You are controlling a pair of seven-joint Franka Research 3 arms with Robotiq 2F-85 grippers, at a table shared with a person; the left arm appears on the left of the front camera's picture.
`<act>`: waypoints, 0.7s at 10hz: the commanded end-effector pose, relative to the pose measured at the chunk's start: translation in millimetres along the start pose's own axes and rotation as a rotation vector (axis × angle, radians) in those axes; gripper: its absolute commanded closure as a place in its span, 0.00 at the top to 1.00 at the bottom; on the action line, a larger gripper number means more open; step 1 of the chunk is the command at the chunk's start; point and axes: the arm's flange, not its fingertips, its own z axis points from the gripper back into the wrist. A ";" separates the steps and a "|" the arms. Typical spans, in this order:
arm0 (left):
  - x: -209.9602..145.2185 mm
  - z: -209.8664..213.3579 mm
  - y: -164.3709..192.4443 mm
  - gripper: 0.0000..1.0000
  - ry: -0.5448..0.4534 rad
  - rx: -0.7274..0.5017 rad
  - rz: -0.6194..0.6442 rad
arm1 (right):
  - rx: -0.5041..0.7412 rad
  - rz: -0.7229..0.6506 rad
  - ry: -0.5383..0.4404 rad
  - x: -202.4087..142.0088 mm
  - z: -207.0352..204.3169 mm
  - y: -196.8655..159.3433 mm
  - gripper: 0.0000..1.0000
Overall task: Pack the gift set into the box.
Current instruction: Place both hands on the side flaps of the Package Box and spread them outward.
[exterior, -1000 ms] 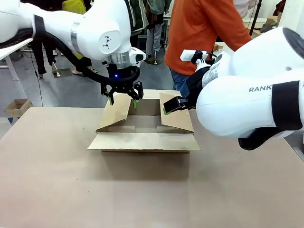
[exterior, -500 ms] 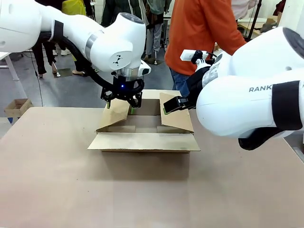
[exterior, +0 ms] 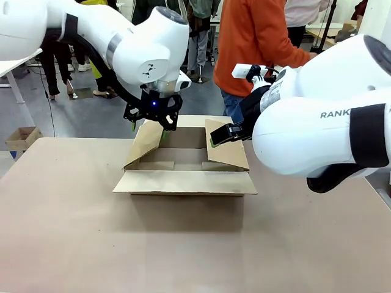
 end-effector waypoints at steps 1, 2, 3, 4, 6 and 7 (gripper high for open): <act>-9.0 1.8 32.1 1.00 -0.019 0.023 0.092 | -0.004 -0.004 -0.005 1.1 2.0 1.1 1.00; -9.6 4.8 47.9 1.00 -0.028 0.009 0.128 | -0.004 -0.004 -0.005 1.1 2.0 1.1 1.00; -9.0 3.7 64.1 1.00 -0.022 -0.001 0.174 | -0.004 -0.004 -0.005 1.1 2.0 1.1 1.00; -7.9 -0.9 79.0 1.00 -0.006 -0.008 0.208 | -0.004 -0.004 -0.005 1.1 2.0 1.1 1.00; -8.6 -13.5 112.8 1.00 0.030 -0.055 0.286 | -0.004 -0.004 -0.005 1.1 2.0 1.1 1.00; -6.9 -24.8 125.9 1.00 0.060 -0.089 0.308 | -0.004 -0.004 -0.005 1.1 2.0 1.1 1.00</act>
